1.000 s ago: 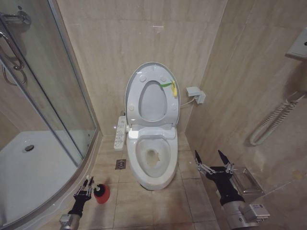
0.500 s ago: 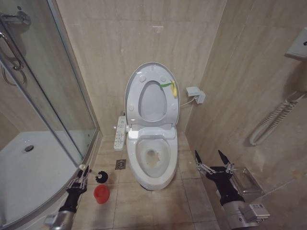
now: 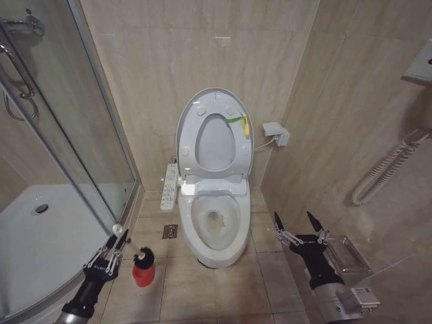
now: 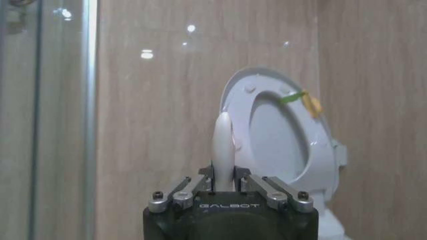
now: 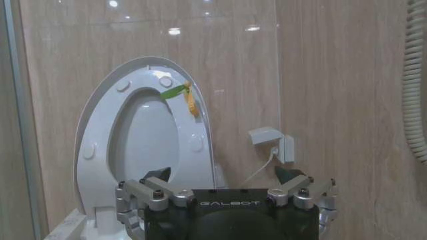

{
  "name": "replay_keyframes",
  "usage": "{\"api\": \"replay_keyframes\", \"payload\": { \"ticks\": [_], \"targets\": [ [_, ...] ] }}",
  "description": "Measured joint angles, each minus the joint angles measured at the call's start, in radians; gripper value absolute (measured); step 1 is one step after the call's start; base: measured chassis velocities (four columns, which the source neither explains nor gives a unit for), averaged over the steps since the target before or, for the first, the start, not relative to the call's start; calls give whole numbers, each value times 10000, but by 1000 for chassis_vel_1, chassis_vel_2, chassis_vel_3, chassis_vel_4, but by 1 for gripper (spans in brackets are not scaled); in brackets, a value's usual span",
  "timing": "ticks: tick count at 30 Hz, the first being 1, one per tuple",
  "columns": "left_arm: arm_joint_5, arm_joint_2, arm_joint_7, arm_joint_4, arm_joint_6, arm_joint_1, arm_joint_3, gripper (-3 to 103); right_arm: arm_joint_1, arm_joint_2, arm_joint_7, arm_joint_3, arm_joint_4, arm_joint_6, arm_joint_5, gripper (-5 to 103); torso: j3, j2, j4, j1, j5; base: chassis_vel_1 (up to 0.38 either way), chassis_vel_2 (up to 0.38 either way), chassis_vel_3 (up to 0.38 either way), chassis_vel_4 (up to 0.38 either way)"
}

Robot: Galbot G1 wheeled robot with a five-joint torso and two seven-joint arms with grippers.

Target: Open the toilet lid, clean the toilet bowl with a toilet brush, close the toilet lid, and flush.

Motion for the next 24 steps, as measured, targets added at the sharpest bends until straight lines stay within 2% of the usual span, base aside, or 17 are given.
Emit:
{"api": "replay_keyframes", "payload": {
  "ticks": [4,5,7,8,11,12,13,15,21,24],
  "targets": [
    [-376,522,-26,-29,624,-875,247,19,0,1,0,0,0,0,0,100,1,0,-2,3,-2,0,0,0,0],
    [-376,522,-26,-29,624,-875,247,19,0,1,0,0,0,0,0,100,1,0,-2,3,-2,0,0,0,0],
    [-656,1191,53,17,973,-1406,414,19,0,-1,0,1,0,0,0,100,1,-1,2,3,-4,0,0,0,0],
    [-656,1191,53,17,973,-1406,414,19,0,-1,0,1,0,0,0,100,1,-1,2,3,-4,0,0,0,0],
    [-1183,2658,250,132,1384,-2240,691,19,0,0,0,1,0,0,0,100,1,-1,-1,3,-2,0,0,0,0],
    [-1297,2946,276,203,1433,-2425,746,19,0,1,1,1,0,0,0,100,1,-1,-3,3,-2,0,0,0,0],
    [-1297,2946,276,203,1433,-2425,746,19,0,1,1,1,0,0,0,100,1,-1,-3,3,-2,0,0,0,0],
    [-1668,3647,381,457,1539,-2986,921,19,0,0,0,1,0,0,0,100,1,-1,-1,3,-2,0,0,0,0],
    [-2237,4196,460,940,1598,-3855,1354,19,0,0,0,0,0,0,0,100,1,-1,1,2,-3,0,0,0,0],
    [-2756,4387,462,1058,1805,-4476,1886,19,0,0,0,0,0,0,0,100,1,-1,1,2,-1,0,0,0,0]
  ]
}}
